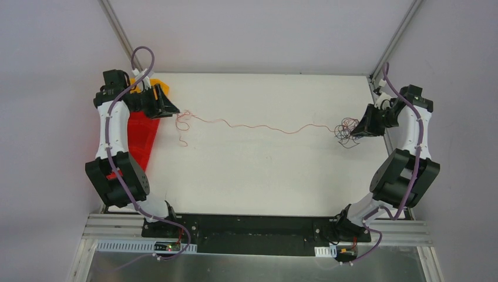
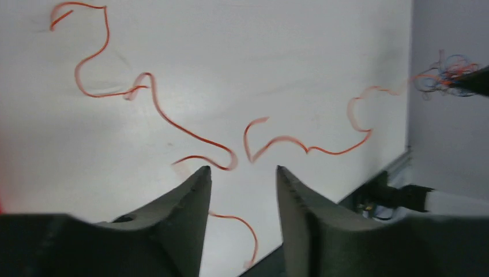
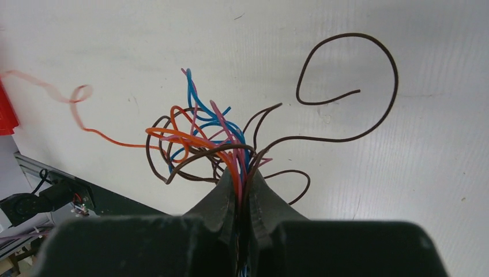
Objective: Untangle the cables
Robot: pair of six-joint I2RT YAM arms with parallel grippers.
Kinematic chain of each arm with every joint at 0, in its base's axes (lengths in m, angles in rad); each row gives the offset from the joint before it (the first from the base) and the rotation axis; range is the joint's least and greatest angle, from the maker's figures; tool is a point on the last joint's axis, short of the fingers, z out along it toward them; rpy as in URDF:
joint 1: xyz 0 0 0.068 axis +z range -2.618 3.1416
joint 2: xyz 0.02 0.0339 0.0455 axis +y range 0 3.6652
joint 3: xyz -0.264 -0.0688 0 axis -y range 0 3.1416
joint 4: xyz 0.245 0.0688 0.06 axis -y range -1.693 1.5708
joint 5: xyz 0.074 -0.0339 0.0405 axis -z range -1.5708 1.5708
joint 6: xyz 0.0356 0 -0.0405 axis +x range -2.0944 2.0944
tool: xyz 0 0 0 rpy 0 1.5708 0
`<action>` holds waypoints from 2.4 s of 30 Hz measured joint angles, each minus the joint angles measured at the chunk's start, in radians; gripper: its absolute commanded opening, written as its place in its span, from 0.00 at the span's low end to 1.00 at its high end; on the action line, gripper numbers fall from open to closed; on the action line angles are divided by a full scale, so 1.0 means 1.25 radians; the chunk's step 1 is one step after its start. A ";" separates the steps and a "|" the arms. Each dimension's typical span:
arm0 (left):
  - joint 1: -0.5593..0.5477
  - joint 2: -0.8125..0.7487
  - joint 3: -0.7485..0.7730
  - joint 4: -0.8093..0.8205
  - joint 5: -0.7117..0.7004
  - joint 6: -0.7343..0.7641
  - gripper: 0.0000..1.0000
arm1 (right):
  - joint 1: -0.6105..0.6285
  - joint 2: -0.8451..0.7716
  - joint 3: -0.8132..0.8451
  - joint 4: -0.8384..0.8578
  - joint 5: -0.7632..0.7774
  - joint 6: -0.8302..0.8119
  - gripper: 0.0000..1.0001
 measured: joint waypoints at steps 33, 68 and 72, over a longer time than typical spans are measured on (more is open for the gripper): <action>-0.220 0.345 0.104 -0.043 -0.356 0.394 0.98 | 0.127 -0.006 -0.032 -0.028 -0.066 0.018 0.00; -0.371 0.128 -0.326 0.151 -0.505 0.517 0.00 | 0.140 -0.006 -0.038 -0.048 -0.072 0.018 0.00; -0.373 0.082 -0.370 0.166 -0.548 0.519 0.00 | 0.140 -0.008 -0.038 -0.048 -0.072 0.018 0.00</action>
